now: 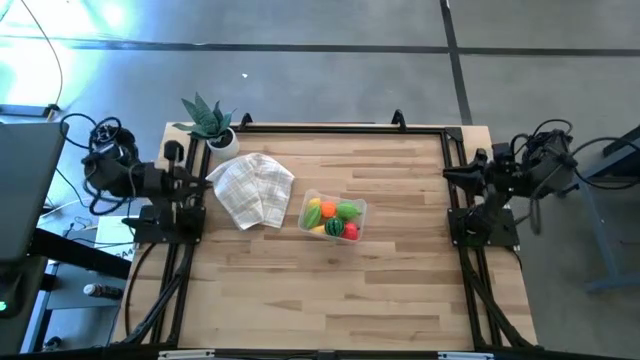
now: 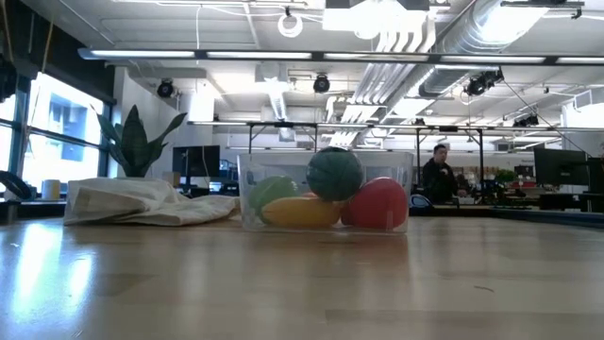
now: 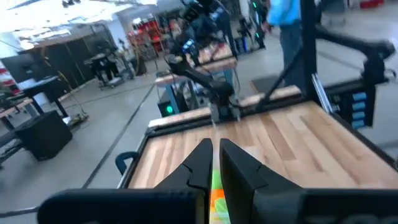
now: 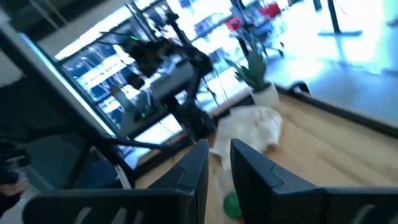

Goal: Pick and placing Produce into tupperware
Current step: Return to Home Position

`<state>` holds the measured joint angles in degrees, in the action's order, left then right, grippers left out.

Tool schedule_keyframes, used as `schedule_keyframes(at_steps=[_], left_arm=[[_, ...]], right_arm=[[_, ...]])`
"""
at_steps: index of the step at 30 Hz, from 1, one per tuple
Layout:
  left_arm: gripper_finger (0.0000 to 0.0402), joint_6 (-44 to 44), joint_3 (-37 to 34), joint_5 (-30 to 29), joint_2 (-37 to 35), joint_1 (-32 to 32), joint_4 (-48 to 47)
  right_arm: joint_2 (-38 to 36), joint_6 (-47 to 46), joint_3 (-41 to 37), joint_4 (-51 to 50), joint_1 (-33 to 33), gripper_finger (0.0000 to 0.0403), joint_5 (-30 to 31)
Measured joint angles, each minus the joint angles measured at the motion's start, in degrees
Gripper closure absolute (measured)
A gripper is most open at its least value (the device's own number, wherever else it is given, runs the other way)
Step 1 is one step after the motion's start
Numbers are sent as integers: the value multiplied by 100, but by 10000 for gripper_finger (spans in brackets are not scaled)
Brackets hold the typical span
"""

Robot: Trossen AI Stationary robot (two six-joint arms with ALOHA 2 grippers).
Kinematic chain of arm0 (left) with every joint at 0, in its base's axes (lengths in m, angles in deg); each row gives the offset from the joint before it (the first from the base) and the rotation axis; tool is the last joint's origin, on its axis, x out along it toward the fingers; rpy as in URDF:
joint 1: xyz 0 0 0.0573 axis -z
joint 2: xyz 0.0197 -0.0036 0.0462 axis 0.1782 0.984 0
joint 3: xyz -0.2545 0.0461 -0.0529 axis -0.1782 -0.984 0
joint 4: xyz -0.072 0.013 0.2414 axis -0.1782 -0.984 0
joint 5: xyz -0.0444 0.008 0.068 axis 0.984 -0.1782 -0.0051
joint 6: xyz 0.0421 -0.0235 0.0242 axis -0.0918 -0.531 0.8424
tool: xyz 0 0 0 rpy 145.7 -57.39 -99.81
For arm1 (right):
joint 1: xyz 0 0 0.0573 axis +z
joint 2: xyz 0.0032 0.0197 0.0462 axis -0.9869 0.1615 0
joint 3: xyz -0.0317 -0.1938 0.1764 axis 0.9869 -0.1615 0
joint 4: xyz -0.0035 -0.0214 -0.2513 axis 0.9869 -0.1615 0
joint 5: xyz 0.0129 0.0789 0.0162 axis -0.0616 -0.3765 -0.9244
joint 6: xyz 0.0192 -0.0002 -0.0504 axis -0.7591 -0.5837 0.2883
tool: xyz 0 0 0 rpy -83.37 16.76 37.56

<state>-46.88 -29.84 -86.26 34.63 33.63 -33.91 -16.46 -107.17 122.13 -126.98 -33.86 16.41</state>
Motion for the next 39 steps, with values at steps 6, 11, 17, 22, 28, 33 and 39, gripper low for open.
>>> schedule_keyframes(at_steps=[6,11,17,22,28,33,39], left_arm=[[380,882,-119,-112,-471,0,939],[380,2537,-119,450,-402,0,2419],[382,3935,-119,1398,-313,0,3693],[399,4217,-110,1323,314,0,4128],[394,3562,100,-93,1654,-2,4182],[399,3812,1020,-936,3031,-723,4205],[395,3290,2480,1672,4555,-2752,3607]], right_arm=[[-95,1740,198,1073,2,345,-650],[-350,2131,372,1213,0,345,-1478],[-431,2143,372,1228,1,345,-2011],[-399,2142,372,1233,2,345,-2138],[-391,2130,372,1272,1,345,-2155],[-391,2141,372,1284,2,345,-2155],[-391,2134,372,1284,1,345,-2355]])
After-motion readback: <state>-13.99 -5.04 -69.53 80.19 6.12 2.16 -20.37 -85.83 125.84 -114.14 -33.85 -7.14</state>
